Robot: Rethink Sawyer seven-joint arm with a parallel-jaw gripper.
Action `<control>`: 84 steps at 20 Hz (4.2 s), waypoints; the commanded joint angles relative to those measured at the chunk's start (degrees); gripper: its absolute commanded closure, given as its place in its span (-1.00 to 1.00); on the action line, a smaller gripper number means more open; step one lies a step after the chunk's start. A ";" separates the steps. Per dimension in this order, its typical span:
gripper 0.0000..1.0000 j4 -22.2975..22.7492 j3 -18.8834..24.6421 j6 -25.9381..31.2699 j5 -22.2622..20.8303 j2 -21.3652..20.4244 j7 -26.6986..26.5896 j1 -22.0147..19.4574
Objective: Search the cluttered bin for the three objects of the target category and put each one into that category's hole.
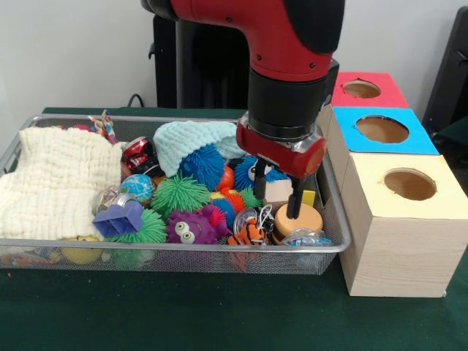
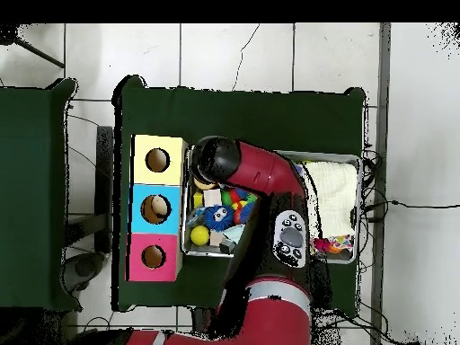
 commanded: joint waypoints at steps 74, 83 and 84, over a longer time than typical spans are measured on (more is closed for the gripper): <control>-1.00 12.93 -6.07 -16.28 24.11 9.78 26.19 8.13; -1.00 8.93 -7.80 -16.41 24.08 15.02 27.03 10.23; -1.00 8.56 -7.74 -16.44 24.11 15.52 26.89 10.25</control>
